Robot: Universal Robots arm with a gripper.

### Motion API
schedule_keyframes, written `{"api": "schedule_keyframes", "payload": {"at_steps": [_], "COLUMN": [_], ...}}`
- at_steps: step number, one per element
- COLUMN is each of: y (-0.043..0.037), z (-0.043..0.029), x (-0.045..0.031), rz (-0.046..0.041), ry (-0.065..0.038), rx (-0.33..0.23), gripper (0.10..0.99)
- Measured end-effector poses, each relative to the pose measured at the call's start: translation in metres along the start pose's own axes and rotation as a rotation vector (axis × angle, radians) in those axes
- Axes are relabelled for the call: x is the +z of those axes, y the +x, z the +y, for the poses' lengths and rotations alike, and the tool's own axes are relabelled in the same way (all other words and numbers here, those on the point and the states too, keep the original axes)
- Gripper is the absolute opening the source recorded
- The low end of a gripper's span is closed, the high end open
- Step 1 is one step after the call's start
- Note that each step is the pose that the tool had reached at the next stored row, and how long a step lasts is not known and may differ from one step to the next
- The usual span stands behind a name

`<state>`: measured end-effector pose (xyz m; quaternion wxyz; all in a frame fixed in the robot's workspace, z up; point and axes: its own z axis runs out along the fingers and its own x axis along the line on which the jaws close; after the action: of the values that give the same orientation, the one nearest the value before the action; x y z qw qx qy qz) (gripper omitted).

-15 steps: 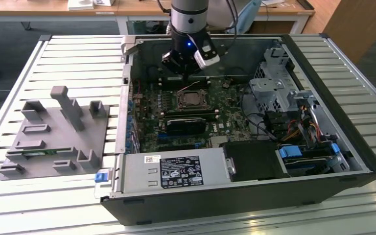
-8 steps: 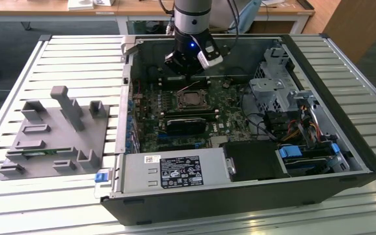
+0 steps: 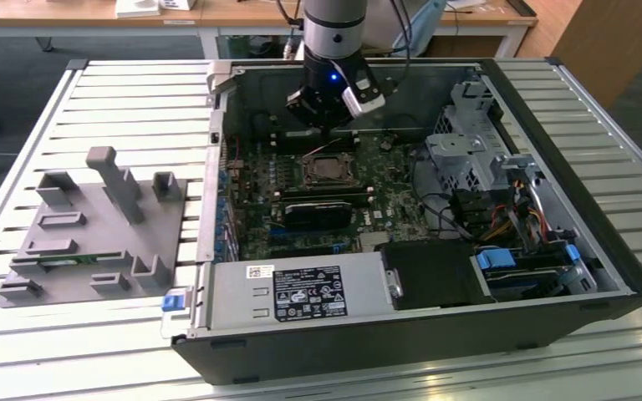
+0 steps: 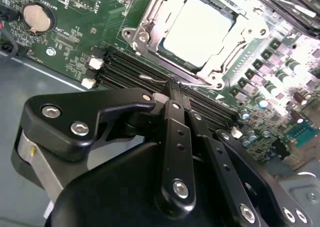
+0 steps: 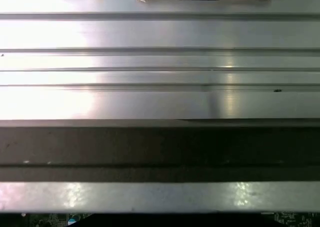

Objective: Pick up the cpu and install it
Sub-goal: 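Install the first cpu locking lever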

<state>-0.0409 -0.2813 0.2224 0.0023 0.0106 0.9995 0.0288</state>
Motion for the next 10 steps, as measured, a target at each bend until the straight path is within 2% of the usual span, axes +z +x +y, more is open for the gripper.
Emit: {"api": "schedule_keyframes", "payload": {"at_steps": [10], "y": [-0.0096], "z": [-0.0002], "x": [0.0078], "rz": [0.0], "ry": [0.0], "rx": [0.001], "gripper": [0.106]}}
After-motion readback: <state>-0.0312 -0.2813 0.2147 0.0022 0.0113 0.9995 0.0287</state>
